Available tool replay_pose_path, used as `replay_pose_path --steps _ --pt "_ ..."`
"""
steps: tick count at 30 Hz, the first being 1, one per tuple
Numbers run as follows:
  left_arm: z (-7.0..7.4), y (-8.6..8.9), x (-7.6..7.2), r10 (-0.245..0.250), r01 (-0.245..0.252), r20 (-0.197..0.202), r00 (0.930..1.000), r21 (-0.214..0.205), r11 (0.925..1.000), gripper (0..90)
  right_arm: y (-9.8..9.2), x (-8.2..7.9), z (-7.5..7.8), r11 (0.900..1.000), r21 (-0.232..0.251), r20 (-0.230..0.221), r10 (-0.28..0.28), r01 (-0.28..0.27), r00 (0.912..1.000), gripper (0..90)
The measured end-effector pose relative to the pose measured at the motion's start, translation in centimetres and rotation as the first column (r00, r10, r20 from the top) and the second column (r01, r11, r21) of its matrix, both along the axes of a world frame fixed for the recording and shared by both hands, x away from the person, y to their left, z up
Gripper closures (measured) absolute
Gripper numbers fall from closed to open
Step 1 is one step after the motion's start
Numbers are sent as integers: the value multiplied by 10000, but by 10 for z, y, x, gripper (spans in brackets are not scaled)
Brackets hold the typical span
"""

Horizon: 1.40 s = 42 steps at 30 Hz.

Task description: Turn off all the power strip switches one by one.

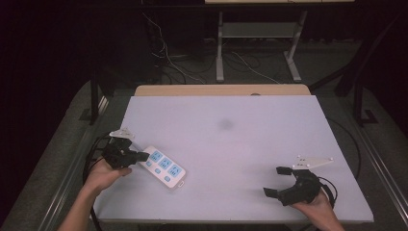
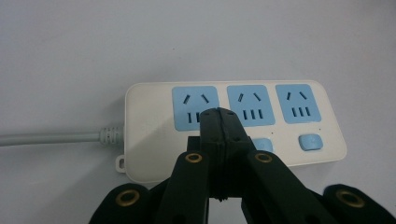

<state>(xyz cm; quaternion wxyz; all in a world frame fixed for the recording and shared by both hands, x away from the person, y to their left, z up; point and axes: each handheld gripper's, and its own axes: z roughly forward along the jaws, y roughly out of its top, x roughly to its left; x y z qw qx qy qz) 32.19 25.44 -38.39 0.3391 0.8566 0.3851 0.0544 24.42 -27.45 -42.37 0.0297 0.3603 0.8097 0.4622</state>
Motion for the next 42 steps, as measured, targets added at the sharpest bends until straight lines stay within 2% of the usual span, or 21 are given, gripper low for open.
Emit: replay_pose_path --steps 21,26,39,42 --pt "-18 -1 3 104 -103 -196 9998 74 9999 888 2 0 -2 9998 -137 -60 121 -122 9999 7" --pt "-22 -2 3 7 -1 -303 9995 214 9998 889 2 0 -2 9998 -155 -79 110 -111 9999 7" --pt "-24 -1 6 116 -122 -555 9984 -110 9999 892 3 -1 -2 9997 -168 -102 152 -153 9998 7" --pt "-24 0 8 181 -196 -726 9972 -196 9996 893 3 -1 -2 9997 -165 -101 188 -190 9998 7"
